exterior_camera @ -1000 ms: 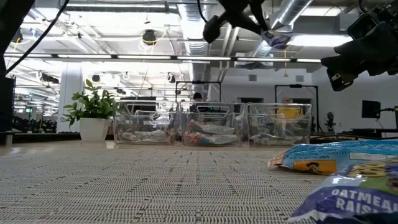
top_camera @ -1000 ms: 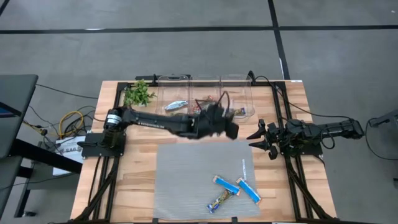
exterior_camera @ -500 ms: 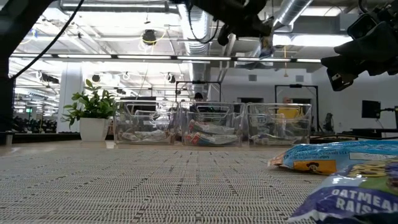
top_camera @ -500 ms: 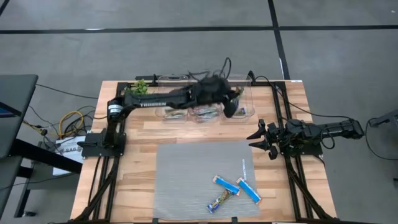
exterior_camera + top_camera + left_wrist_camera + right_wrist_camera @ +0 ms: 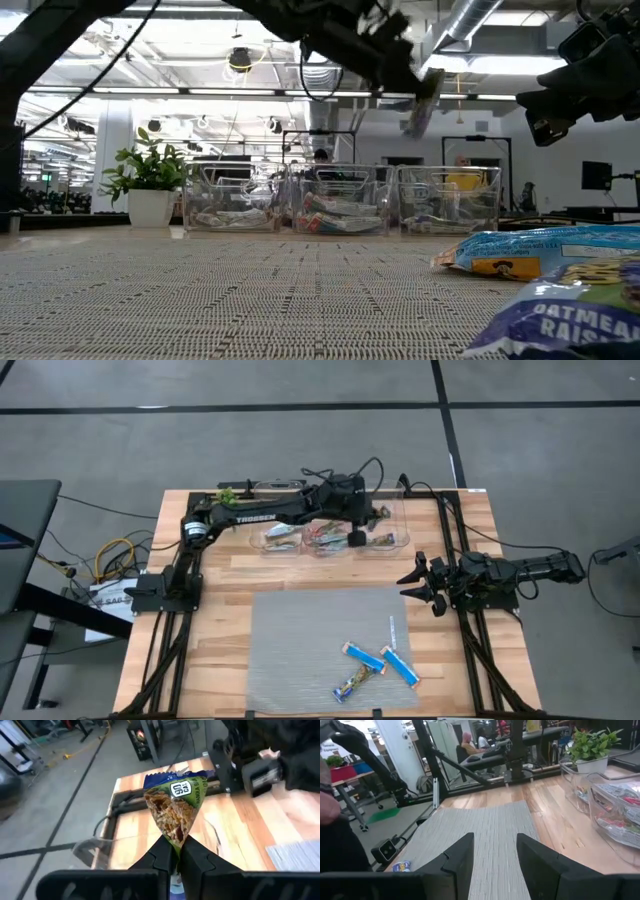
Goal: Pick and place Granola Bars by type
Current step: Put the purple granola bar into the right transparent bin
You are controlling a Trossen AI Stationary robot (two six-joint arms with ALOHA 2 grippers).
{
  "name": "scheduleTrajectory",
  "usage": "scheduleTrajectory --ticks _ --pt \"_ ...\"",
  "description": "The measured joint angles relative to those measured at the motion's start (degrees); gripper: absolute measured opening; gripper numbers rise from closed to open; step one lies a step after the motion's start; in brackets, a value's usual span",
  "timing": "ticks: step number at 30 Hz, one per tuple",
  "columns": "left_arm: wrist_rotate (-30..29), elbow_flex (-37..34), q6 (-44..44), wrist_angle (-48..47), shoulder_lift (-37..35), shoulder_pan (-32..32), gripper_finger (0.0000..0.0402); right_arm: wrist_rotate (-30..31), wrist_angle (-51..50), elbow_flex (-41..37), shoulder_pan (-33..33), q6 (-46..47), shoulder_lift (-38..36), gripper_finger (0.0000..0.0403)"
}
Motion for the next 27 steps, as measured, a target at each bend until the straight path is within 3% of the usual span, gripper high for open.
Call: scheduleTrajectory --ticks 10,16,27 --pt "0.1 0.0 4.5 -1.5 4.7 -0.5 0.0012 0.0 0.2 0.0 0.0 0.0 0.1 0.0144" --pt "-6.8 0.0 2.8 0.7 6.0 -1.4 0.0025 0.1 0.0 0.0 0.0 0.0 0.1 0.0141" --pt "-5.7 0.1 -1.9 0.2 6.0 -2.0 0.0124 0.0 0.0 0.0 0.0 0.0 0.0 0.0143"
